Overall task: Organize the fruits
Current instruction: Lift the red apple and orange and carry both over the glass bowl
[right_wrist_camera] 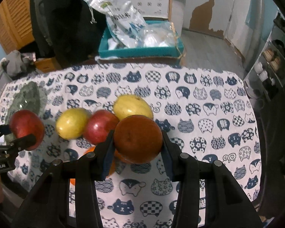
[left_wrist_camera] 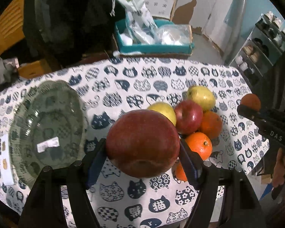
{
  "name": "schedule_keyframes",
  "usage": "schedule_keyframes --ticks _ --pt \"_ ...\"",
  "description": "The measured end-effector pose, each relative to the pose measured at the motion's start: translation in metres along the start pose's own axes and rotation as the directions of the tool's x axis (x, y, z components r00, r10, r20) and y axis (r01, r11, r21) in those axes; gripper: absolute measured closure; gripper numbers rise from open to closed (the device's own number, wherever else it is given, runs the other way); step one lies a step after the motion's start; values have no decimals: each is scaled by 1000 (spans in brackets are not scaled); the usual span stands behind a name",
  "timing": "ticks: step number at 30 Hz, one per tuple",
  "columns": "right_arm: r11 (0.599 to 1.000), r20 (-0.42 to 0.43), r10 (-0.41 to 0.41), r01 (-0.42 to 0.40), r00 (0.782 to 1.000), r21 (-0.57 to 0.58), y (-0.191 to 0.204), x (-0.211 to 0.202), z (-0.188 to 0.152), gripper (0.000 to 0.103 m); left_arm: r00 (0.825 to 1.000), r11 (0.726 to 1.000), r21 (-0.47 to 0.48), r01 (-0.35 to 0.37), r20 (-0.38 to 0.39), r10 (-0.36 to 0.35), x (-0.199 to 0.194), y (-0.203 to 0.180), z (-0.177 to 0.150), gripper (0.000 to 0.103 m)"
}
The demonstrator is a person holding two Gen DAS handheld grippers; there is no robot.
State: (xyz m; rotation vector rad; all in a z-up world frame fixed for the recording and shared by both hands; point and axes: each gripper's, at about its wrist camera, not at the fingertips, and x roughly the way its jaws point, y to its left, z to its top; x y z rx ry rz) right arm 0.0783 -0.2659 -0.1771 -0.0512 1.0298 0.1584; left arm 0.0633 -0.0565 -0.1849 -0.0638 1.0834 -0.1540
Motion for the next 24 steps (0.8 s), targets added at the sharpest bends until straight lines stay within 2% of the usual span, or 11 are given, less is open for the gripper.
schedule_keyframes --ticks 14,24 --pt "997 129 35 -26 991 -68 44 -42 30 59 988 998 -18 -62 139 64 -53 30 12 28" --pt "987 168 110 -87 980 -138 89 -56 48 59 970 993 -56 -107 213 117 -85 61 12 28"
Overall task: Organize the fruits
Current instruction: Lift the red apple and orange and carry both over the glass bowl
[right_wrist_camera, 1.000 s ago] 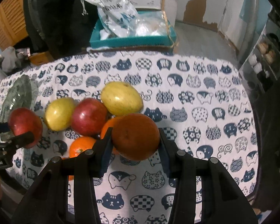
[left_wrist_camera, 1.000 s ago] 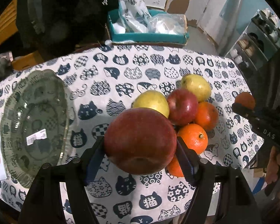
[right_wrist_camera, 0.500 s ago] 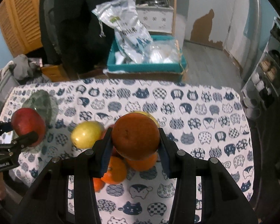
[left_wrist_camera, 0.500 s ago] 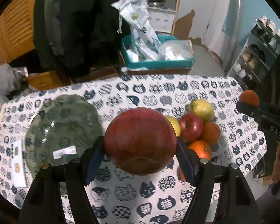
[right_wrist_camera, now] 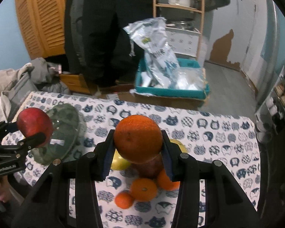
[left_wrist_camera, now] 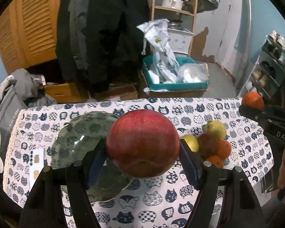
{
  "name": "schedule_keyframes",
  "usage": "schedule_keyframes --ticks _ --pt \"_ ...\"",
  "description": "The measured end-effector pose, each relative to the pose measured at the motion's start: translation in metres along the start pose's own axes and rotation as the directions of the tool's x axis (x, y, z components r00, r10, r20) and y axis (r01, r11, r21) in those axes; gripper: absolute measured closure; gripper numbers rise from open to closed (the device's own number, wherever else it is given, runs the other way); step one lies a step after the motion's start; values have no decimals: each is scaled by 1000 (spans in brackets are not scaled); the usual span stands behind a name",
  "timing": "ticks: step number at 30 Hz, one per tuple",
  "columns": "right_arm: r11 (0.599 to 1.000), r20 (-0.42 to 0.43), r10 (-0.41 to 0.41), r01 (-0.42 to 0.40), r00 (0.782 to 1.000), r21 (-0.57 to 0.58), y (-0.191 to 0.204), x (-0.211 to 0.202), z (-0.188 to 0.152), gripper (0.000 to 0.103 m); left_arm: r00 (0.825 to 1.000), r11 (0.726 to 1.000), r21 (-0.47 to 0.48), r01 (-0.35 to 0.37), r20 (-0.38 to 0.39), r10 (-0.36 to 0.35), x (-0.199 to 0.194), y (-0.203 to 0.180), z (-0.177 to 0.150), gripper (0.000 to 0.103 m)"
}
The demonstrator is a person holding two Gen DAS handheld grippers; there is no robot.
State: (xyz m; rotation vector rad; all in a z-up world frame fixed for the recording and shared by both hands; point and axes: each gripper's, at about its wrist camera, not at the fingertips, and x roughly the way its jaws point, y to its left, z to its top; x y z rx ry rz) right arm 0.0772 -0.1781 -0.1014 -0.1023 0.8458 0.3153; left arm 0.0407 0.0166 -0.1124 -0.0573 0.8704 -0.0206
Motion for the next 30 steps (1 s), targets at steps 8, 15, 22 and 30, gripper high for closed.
schedule_keyframes --ticks 8,15,22,30 --pt "998 -3 51 -51 999 -42 39 12 17 59 999 998 -47 -38 16 39 -7 32 -1 28" --pt "992 -14 94 -95 995 -86 79 27 29 59 997 993 -92 -77 20 79 -12 62 -4 28" --pt "982 -47 128 -133 991 -132 119 50 38 59 993 983 -144 -117 -7 117 -4 99 -12 28" --pt "969 -133 166 -187 977 -159 161 95 35 59 988 972 -181 -149 -59 140 15 133 -23 28"
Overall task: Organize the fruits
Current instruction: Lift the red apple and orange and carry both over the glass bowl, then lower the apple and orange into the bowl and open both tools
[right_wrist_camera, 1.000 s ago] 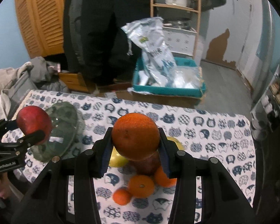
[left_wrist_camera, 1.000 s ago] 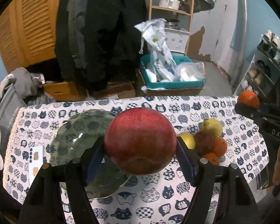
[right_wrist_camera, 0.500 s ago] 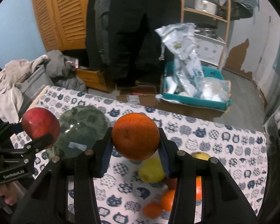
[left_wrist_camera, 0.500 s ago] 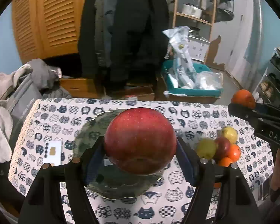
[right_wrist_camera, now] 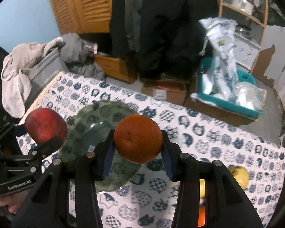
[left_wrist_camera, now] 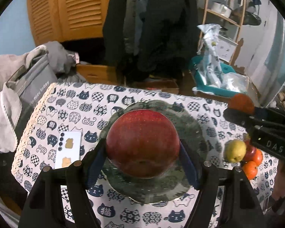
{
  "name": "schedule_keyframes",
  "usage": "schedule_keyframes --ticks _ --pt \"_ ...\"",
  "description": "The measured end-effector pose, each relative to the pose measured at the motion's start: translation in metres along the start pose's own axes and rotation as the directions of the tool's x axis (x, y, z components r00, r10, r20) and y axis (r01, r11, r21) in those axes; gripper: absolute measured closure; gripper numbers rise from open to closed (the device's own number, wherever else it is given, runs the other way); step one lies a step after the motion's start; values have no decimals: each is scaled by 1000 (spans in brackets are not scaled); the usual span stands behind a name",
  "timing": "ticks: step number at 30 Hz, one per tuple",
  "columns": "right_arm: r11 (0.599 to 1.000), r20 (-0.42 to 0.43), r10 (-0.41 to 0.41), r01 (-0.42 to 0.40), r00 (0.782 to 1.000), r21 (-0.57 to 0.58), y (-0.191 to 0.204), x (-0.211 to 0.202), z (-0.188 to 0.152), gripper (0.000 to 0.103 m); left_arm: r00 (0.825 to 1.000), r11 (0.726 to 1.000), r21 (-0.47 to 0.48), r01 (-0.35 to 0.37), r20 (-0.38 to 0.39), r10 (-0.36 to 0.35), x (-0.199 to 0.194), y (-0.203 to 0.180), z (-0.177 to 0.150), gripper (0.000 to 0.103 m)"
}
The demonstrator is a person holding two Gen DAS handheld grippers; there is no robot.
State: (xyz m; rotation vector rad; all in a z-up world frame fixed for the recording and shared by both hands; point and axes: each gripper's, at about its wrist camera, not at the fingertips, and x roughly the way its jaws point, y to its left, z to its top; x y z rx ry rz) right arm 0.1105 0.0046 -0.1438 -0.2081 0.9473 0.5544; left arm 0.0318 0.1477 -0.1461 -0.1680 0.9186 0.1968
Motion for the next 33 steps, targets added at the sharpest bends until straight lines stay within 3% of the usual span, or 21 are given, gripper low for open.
schedule_keyframes --ticks 16,33 --pt "999 -173 27 -32 985 -28 24 82 -10 59 984 998 -51 -24 -178 15 77 29 -23 28" --pt "999 -212 30 -34 977 -14 20 95 -17 59 954 998 -54 -12 -300 -4 120 29 -38 28"
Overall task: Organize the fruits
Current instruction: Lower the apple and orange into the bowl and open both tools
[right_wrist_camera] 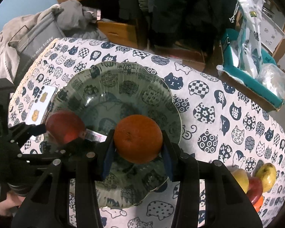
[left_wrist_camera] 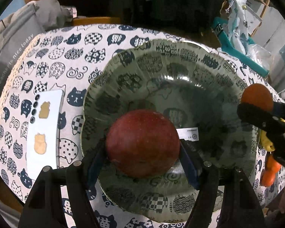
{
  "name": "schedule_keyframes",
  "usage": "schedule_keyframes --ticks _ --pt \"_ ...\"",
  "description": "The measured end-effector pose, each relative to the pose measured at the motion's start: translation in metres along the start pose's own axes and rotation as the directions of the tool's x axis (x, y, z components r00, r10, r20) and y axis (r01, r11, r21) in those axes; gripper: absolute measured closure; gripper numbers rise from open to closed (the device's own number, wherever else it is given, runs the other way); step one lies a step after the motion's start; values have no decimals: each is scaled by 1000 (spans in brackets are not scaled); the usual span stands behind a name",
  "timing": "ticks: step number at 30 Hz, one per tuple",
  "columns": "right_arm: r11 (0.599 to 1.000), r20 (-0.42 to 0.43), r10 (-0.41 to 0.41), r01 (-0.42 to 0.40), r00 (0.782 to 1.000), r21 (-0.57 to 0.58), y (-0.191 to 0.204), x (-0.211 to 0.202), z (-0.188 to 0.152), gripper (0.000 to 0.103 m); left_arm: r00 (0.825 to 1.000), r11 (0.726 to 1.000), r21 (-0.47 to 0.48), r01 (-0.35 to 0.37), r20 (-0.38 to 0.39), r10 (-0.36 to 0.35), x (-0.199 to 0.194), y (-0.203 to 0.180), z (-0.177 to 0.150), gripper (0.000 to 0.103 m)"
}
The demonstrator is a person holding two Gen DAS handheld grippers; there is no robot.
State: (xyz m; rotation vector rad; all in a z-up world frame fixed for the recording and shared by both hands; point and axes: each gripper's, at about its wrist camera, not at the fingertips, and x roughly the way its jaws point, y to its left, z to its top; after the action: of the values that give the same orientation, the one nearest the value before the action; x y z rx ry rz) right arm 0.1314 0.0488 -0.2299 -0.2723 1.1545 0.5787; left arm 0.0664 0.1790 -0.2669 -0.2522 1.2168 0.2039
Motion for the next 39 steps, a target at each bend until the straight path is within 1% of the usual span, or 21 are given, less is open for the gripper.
schedule_keyframes --ticks 13,18,20,21,24,28,35,39 --pt "1000 -9 8 -8 1000 8 0 3 0 59 1000 1000 12 -7 -26 7 5 -3 0 28" --pt "1000 -12 14 -13 1000 27 -3 4 1 59 999 1000 14 5 -35 -4 3 -4 -2 27" --pt "999 -14 16 -16 1000 30 -3 4 1 59 1000 1000 24 2 -16 -1 -3 -4 -3 17" --pt "999 -15 18 -17 1000 30 -3 4 1 59 1000 1000 28 -2 -4 2 -7 -4 -3 15" --pt "999 -13 20 -20 1000 30 -3 4 2 59 1000 999 41 7 15 -8 -17 -7 -2 14" --pt "999 -19 26 -25 999 32 -3 6 2 59 1000 1000 23 12 16 -12 -28 -2 -4 14" --pt "1000 -66 29 -29 997 -5 11 21 -2 59 998 1000 -25 -15 57 16 -51 17 -8 14" --pt "999 -101 31 -35 994 -36 22 31 -6 59 998 998 -54 -25 58 28 -52 28 -10 14"
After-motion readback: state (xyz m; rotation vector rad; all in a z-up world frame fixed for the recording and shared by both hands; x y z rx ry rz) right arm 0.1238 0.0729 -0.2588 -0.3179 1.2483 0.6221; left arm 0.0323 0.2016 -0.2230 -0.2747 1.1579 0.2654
